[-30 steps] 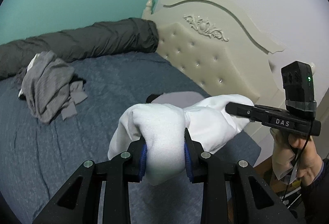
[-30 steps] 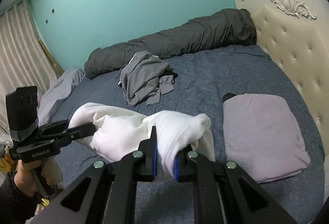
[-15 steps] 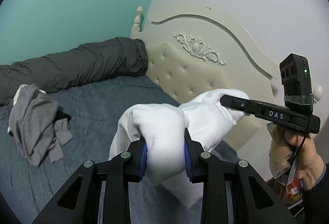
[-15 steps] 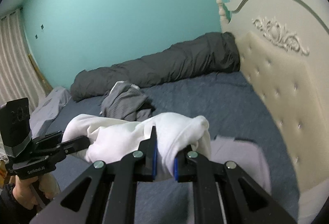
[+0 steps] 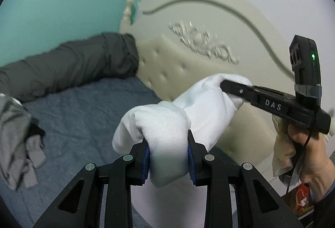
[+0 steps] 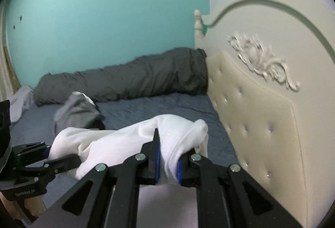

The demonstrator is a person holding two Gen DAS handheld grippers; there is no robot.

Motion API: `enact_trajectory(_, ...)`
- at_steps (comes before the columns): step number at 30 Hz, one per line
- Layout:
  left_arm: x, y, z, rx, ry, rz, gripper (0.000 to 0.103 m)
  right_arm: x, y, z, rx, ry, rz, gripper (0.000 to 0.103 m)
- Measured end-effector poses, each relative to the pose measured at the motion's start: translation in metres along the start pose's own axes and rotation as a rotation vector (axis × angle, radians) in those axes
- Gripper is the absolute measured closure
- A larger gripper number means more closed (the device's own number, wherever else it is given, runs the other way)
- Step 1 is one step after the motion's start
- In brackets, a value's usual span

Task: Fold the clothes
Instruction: 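Lift the bundle end with both tools and fold it over the rest, then lower the folded end onto the bundle with both tools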

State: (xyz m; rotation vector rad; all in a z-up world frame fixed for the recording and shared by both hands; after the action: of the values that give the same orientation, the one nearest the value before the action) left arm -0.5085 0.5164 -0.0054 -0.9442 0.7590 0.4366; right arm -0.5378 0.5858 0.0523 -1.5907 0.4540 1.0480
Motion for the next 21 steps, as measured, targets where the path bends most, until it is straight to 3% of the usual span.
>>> enact_trajectory(8,0.116,0.044,0.009,0.034,-0.071,-0.165,0.071,0.125,0.027,0.029,-0.035,0.06,-0.168,0.092)
enact_trajectory(13,0.154,0.037,0.021,0.031,-0.077,-0.187,0.071,0.181,0.01,0.032,-0.074,0.099,-0.233,0.092)
enact_trajectory(21,0.202,0.034,0.02,0.022,-0.171,-0.241,0.071,0.235,0.001,0.035,-0.095,0.16,-0.336,0.092)
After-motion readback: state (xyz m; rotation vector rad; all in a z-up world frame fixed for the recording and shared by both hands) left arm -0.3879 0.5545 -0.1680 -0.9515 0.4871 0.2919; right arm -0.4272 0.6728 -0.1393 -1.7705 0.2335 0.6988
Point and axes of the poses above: each gripper's, at about its wrist camera, not at the fingertips, and y roughly the way its jaws point, z to its right, x to its underside, the point moved 4 cm from there along y, roughly the way its jaws point, and after that the axes turned 6 degrees about -y, right-handed, at the moved point
